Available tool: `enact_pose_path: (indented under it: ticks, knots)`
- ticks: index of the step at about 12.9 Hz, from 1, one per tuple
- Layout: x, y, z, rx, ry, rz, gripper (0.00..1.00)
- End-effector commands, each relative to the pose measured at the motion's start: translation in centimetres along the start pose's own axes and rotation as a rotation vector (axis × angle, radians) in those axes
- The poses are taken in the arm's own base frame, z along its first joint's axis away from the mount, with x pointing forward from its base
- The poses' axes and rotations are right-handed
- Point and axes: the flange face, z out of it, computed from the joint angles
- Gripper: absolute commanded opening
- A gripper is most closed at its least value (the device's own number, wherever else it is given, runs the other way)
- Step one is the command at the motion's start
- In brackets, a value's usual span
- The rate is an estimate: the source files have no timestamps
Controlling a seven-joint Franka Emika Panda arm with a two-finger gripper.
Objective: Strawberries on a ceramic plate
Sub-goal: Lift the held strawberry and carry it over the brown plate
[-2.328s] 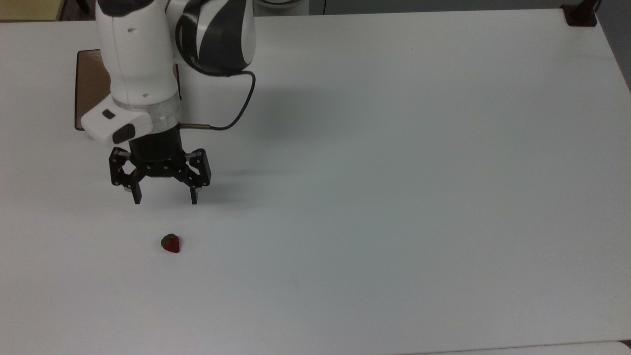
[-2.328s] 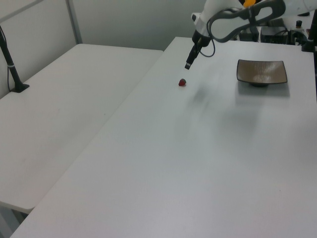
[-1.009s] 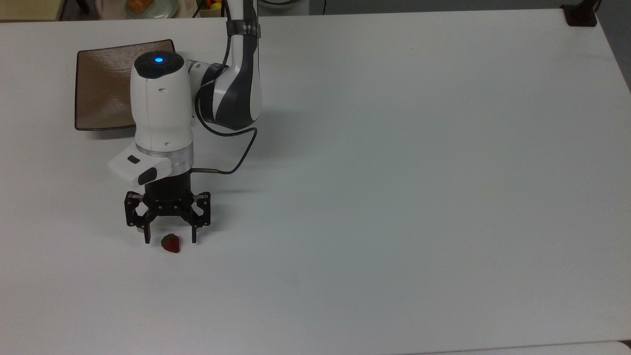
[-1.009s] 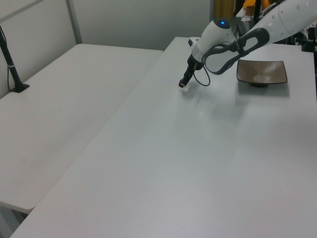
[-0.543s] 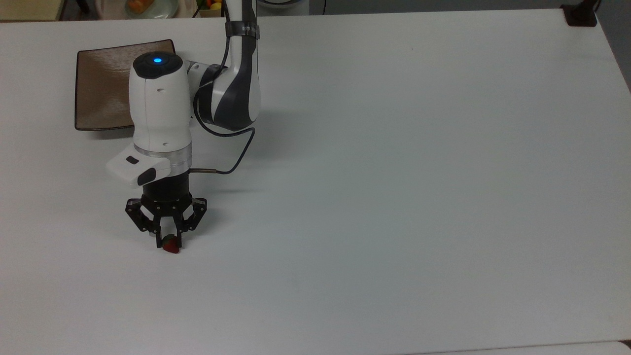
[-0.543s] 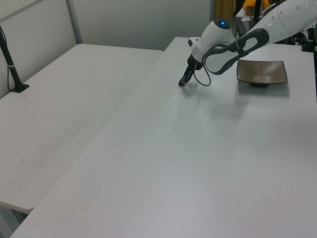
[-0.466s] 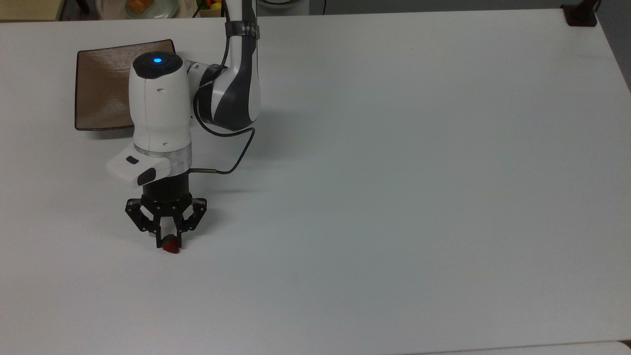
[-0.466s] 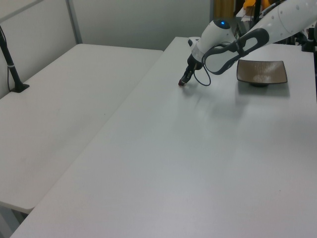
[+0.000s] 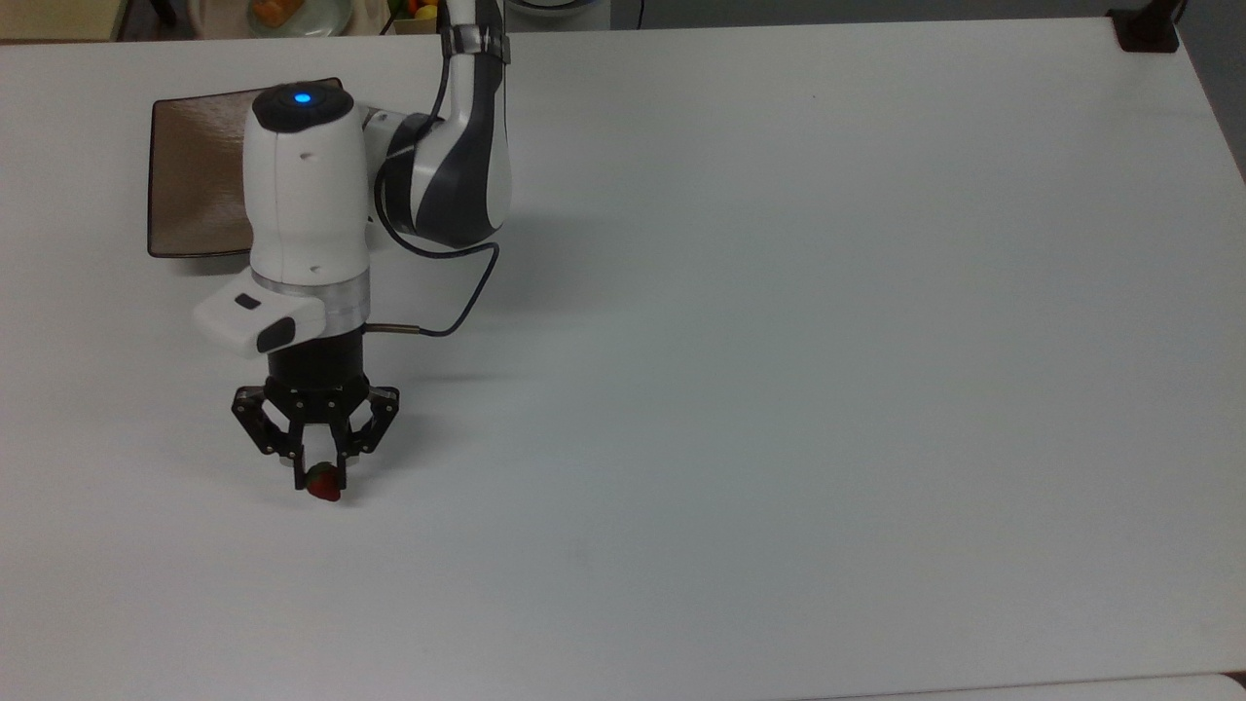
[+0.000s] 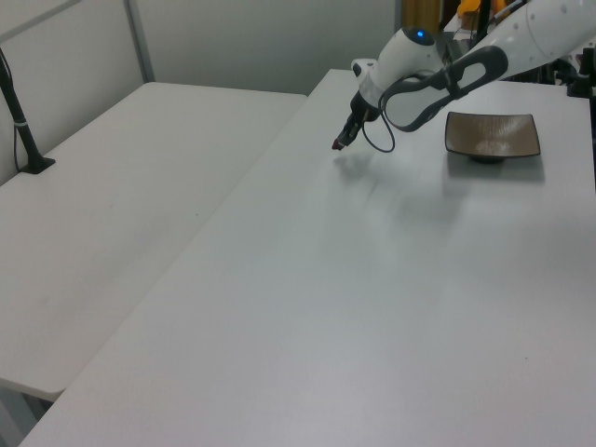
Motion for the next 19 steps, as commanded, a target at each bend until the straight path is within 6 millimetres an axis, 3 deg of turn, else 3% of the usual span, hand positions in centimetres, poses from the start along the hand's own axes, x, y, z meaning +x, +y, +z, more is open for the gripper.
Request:
enact_pose_path:
  ticks: [1, 4, 9, 14, 19]
  knots:
    - [0.0, 2.0, -4.8, 0.019, -0.037, 0.007, 0.12]
    - [0.6, 3.7, -9.7, 0.089, -0.161, -0.01, 0.12]
    - [-0.1, 5.4, -15.2, 0.16, -0.308, 0.006, 0.12]
    - [-4.0, 8.4, -20.5, 0.286, -0.488, -0.066, 0.13]
    - [-9.5, 10.4, -22.1, 0.352, -0.525, -0.144, 0.14]
